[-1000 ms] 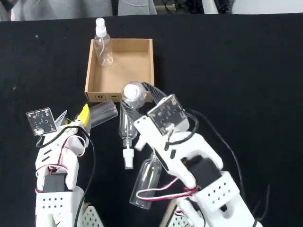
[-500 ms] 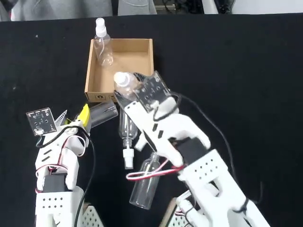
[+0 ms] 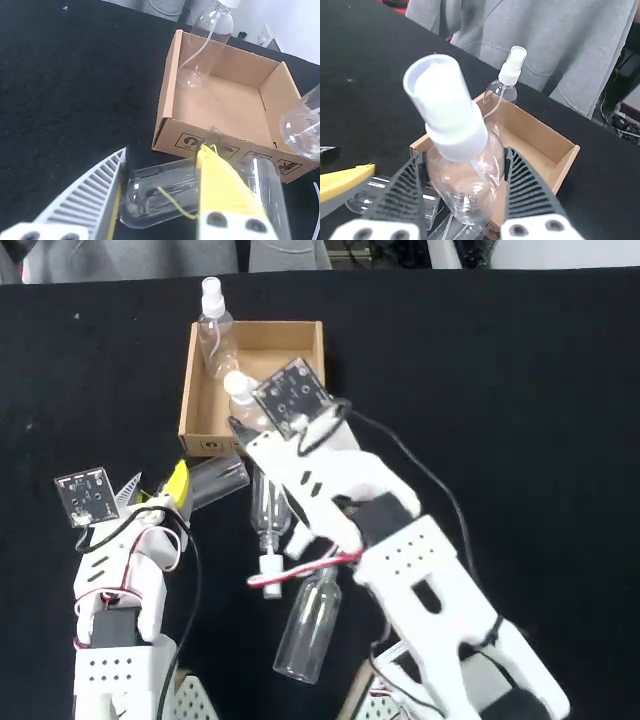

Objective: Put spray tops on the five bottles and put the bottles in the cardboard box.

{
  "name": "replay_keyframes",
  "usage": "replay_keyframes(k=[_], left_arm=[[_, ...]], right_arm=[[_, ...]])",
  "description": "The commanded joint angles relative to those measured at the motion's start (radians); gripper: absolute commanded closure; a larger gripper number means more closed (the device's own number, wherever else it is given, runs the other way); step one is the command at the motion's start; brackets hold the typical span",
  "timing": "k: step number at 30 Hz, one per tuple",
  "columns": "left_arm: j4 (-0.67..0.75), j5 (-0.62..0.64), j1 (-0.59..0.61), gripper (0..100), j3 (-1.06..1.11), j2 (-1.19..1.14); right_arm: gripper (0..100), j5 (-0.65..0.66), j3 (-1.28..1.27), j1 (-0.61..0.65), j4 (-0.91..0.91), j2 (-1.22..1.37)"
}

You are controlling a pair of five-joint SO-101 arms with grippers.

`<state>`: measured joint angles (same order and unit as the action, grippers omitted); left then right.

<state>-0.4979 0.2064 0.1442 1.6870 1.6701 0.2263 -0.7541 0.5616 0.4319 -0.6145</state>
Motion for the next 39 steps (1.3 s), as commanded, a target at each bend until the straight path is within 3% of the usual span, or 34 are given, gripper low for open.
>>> replay_keyframes(k=[1,23,39], left_arm=[[0.026,-0.009,0.012,79,0.022,0.014],[0.026,-0.009,0.012,79,0.022,0.014],[0.025,-0.009,0.012,79,0.022,0.014]], right_arm=[[98.7,-0.061,0.114,-0.025,-0.029,0.041],[98.6,-0.081,0.331,-0.029,-0.278,0.463],[98.5,-0.081,0.615,-0.029,-0.302,0.8]])
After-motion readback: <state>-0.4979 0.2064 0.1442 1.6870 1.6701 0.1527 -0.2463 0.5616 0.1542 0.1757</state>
